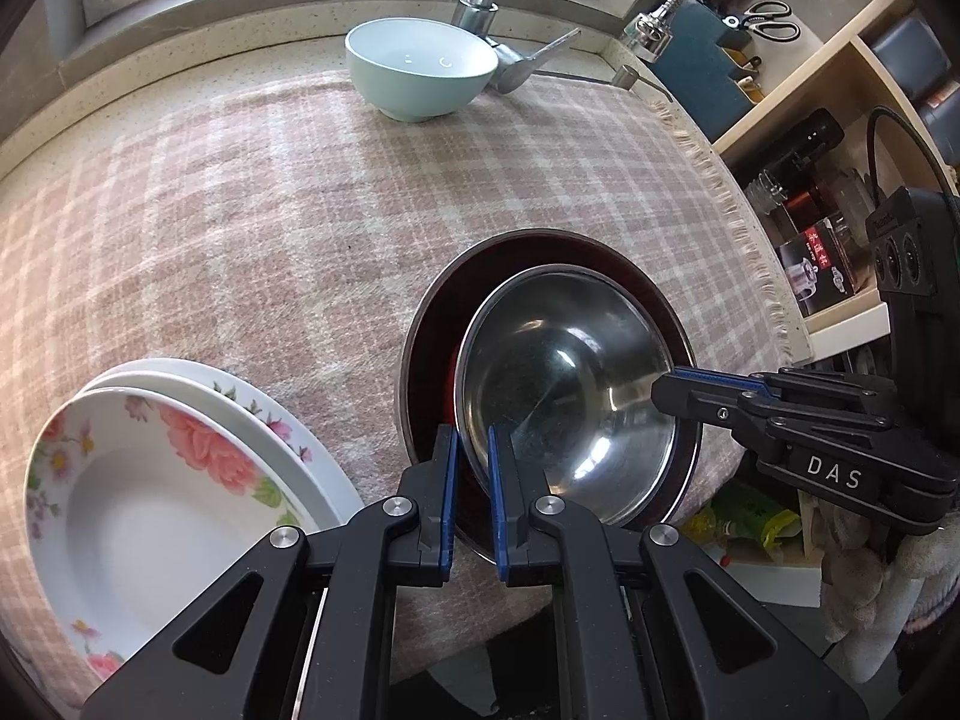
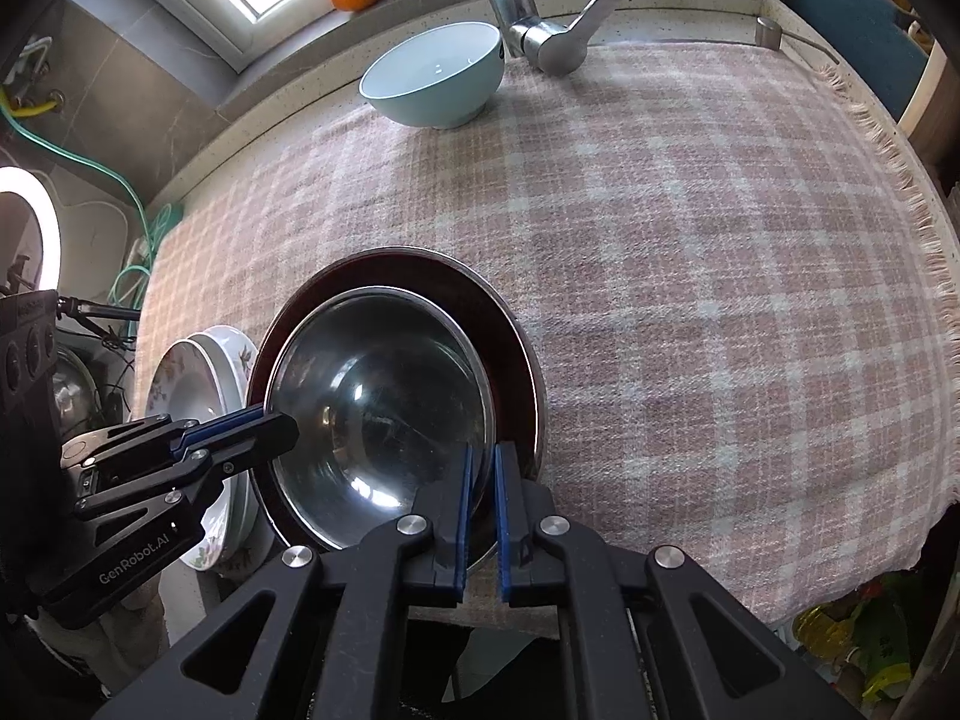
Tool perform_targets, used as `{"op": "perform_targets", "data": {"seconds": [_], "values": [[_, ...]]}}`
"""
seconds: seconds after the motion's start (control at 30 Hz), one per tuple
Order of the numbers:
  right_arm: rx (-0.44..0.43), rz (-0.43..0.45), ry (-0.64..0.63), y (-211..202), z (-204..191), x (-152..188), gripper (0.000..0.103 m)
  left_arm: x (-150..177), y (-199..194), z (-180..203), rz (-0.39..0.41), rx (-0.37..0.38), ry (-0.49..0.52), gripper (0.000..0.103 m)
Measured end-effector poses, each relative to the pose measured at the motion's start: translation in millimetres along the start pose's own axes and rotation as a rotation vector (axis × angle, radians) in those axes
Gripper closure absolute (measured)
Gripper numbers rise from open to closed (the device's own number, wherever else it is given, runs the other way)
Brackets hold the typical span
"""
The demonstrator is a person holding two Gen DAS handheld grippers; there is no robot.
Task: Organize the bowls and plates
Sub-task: 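Open the right gripper to release the red bowl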
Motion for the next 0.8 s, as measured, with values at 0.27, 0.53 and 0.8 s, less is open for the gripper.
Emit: {"op": "perform_targets", "data": {"seconds": [0.27,0.53,0.8], "values": [[0.02,0.003,-0.02,3,-3,-2,0.094,-2,1,1,0.003,-0.017,0.01,0.094],[0.017,0.014,-0.027,-2,-7,-2,0.085,-2,-3,2,0.008,-0.007,0.007,0.094],[-0.002,0.061,-0.028,-23,-9,-7,0.083,-9,-22,0,0.047,0.018,-0.002,0.095]]}}
Point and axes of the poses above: each gripper's, at about its wrist camera, not at the fingertips, and y roughly the way its jaws point, z to its right, x to its underside, the point moved 2 cm from there along y, roughly the way its jaws point, and after that the axes turned 7 degrees about y, right-handed, at the moved point
